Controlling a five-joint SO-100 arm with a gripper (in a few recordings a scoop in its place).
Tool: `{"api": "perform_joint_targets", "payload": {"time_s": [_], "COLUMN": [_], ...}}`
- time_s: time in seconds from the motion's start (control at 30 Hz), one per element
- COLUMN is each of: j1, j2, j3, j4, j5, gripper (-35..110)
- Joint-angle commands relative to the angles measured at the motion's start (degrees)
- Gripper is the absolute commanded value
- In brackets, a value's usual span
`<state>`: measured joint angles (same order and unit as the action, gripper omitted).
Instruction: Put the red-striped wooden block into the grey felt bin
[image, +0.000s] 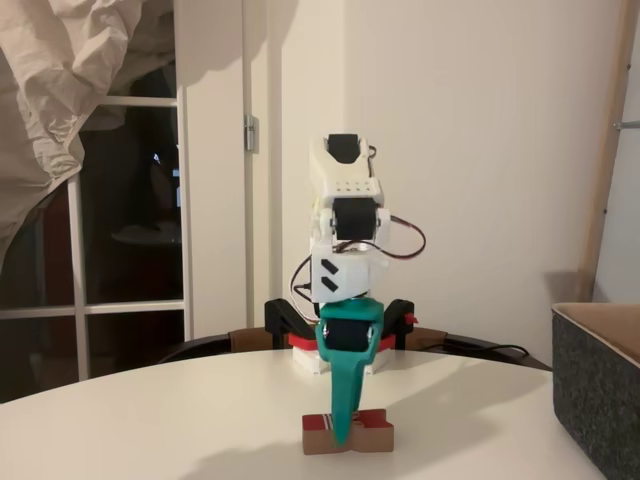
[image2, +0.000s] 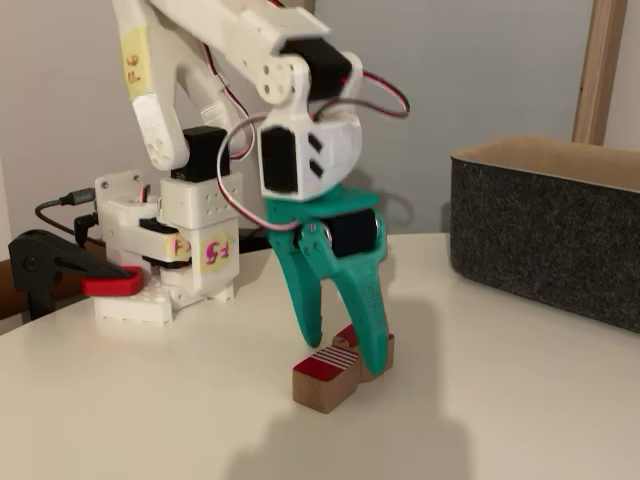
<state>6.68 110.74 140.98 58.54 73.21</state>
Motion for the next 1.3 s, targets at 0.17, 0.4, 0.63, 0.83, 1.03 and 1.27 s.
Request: {"api": "perform_joint_targets", "payload": {"time_s": [0.17,0.4,0.63,0.83,1.03,1.27], "j1": [1.58,1.67,1.67,1.67,1.67,2.81], "j2": [-4.22,-7.82,-10.20,-10.99,-11.16,-10.72], "j3": [-0.88,-0.79,-0.79,-0.79,-0.79,-1.23], "j4": [-2.37,-4.57,-6.50,-7.65,-7.73,-7.82], "j5": [0.09,-0.70,-2.37,-3.87,-4.66,-3.52], "gripper": [30,27,21,14,9,8]}}
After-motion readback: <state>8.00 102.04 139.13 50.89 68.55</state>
